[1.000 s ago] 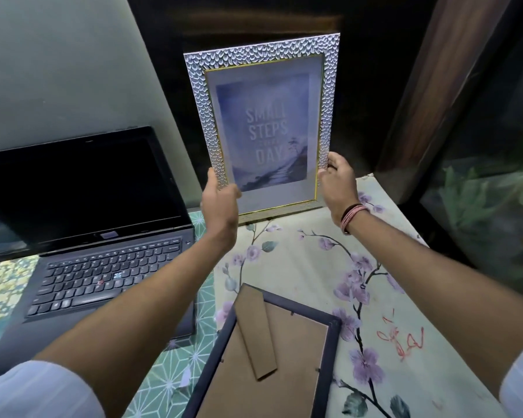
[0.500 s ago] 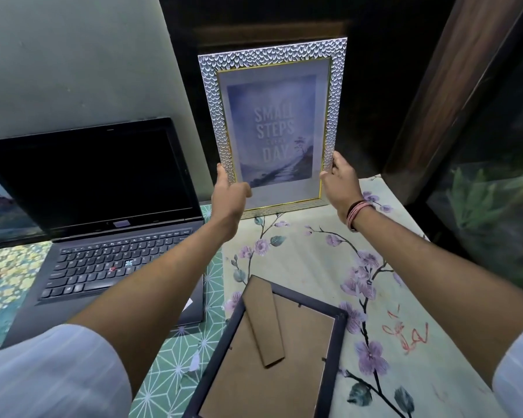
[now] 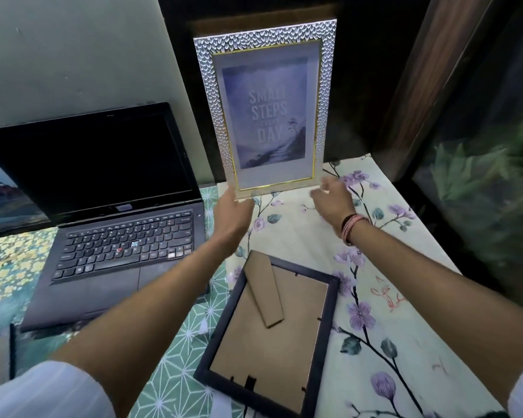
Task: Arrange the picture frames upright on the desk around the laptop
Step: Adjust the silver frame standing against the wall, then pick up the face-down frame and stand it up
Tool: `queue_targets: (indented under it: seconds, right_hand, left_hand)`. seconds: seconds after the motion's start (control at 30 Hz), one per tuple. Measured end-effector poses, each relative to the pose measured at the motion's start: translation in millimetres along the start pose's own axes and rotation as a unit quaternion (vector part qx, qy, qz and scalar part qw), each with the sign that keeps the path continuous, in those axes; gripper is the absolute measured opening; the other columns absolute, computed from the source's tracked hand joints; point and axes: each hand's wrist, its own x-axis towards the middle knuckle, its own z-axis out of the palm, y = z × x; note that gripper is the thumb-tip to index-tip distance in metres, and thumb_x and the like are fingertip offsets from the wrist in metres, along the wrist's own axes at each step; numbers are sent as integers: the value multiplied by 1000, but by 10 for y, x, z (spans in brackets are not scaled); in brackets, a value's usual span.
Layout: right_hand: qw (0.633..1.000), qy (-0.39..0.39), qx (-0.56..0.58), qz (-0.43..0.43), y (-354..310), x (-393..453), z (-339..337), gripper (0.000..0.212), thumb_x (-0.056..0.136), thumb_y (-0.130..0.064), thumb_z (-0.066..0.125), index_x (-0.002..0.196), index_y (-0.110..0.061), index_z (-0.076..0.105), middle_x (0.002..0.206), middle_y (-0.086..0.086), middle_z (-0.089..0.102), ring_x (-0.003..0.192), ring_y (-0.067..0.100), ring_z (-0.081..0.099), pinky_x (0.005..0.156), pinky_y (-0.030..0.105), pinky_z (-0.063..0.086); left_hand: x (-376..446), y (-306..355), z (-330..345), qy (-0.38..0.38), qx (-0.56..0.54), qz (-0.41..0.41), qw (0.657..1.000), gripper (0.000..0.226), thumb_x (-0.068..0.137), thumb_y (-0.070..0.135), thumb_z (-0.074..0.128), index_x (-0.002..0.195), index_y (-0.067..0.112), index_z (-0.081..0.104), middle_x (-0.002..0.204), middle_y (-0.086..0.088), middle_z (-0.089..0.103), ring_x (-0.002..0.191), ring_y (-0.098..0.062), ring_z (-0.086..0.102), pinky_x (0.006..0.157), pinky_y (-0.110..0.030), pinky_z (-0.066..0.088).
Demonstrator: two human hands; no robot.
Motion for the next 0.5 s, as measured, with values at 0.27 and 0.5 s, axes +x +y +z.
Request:
queue_targets:
  seconds: [0.27, 0.5]
  right_hand:
    - [987, -29, -154, -38, 446, -1220, -221, 38, 92, 5, 46, 126, -1, 62, 122, 16, 66, 115, 28, 61, 94, 23, 42]
    - [972, -45, -231, 19, 764, -2182, -209, 47, 85, 8, 50, 130, -4, 60, 118, 20, 63, 110, 36, 59, 89, 32, 45]
  left_hand:
    - [-810, -734, -124, -25, 135, 21, 990, 20, 89, 20, 49, 78, 4, 54, 78, -12, 58, 70, -27, 50, 66, -41, 43]
    - [-1517, -1027, -454, -20, 196, 6, 980, 31, 95, 8, 49, 66, 17, 48, 69, -7, 52, 68, -28, 51, 60, -34, 36]
